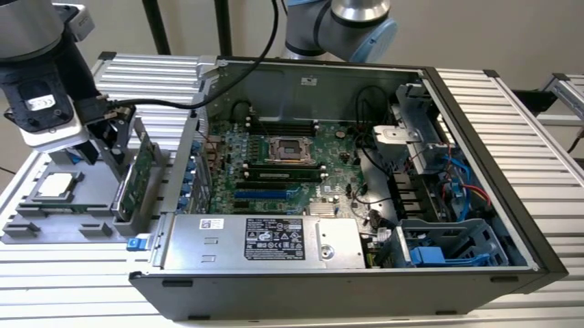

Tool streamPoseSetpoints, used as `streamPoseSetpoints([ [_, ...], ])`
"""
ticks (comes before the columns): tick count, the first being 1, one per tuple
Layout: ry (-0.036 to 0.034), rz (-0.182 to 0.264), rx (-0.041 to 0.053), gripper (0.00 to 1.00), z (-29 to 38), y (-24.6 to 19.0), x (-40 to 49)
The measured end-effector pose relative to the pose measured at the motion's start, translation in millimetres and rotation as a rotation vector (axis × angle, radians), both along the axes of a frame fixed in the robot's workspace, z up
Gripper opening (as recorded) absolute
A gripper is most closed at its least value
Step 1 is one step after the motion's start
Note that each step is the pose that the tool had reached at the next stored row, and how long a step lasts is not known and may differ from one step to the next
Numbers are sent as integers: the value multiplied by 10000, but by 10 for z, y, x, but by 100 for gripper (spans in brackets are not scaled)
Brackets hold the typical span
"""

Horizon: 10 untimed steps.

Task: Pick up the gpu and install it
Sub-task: 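Pick up the gpu and move the gpu toward the slot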

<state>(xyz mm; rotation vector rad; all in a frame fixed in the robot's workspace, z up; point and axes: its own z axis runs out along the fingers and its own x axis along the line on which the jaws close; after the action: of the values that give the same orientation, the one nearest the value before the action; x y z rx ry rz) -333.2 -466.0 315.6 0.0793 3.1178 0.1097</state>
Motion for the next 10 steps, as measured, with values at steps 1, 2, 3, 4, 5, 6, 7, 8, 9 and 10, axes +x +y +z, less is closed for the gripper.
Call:
streamPoseSetpoints([
  [1,-1,0,1,0,-5,0,0],
  [2,-1,0,0,0,-10,1,0],
  [3,-1,0,0,0,-14,1,0],
  [4,-1,0,0,0,-19,1,0],
  [5,-1,0,0,0,-23,1,0],
  [6,0,0,0,0,-27,1,0],
  [7,0,0,0,0,-32,1,0],
  [8,0,0,0,0,-37,1,0],
  [9,0,0,0,0,-41,2,1],
  [10,-1,0,0,0,-46,2,1],
])
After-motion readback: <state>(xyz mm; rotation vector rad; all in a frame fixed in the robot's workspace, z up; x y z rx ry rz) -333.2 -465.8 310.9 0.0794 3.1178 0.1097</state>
